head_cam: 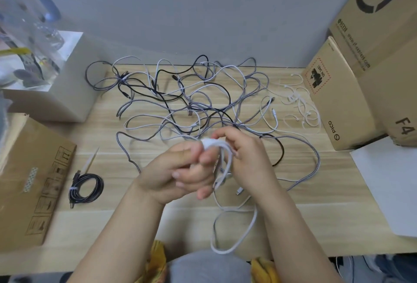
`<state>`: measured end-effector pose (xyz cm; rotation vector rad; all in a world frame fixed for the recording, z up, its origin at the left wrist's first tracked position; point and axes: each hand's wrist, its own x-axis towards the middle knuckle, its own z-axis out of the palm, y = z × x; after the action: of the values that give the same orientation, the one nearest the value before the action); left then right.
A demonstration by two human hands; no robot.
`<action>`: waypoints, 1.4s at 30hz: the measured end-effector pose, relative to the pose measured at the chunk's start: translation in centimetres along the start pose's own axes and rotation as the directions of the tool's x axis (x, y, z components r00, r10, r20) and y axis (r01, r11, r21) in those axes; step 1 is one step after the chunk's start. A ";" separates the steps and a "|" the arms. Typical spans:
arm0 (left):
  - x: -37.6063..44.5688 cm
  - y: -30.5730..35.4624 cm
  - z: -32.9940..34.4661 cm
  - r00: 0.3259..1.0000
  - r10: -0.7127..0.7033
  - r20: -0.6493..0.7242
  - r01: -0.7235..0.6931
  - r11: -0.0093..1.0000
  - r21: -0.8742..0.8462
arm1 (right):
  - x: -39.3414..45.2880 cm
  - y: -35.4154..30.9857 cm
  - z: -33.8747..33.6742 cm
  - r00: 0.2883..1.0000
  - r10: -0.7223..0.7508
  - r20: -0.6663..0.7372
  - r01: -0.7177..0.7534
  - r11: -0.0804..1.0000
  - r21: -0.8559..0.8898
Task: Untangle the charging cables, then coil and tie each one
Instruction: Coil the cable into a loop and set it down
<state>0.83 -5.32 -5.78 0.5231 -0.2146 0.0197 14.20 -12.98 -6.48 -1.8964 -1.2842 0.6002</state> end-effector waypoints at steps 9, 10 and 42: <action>0.5 3.6 0.4 0.567 0.540 -0.621 -0.594 0.791 0.145 | -1.5 -0.1 1.4 0.952 -0.017 0.306 0.076 0.980 -0.182; 0.7 3.3 0.0 0.467 0.571 -0.675 -0.554 0.784 0.279 | -1.5 -0.2 1.4 0.952 -0.048 0.303 0.113 0.973 -0.202; 0.5 1.5 -0.3 0.983 0.142 -0.120 -0.136 0.989 0.052 | -0.5 1.4 -0.2 0.995 0.084 0.057 -0.096 0.958 0.271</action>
<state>1.22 -3.88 -5.19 0.5478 -0.1292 0.1929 14.96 -13.76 -7.47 -1.7261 -1.0840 0.8274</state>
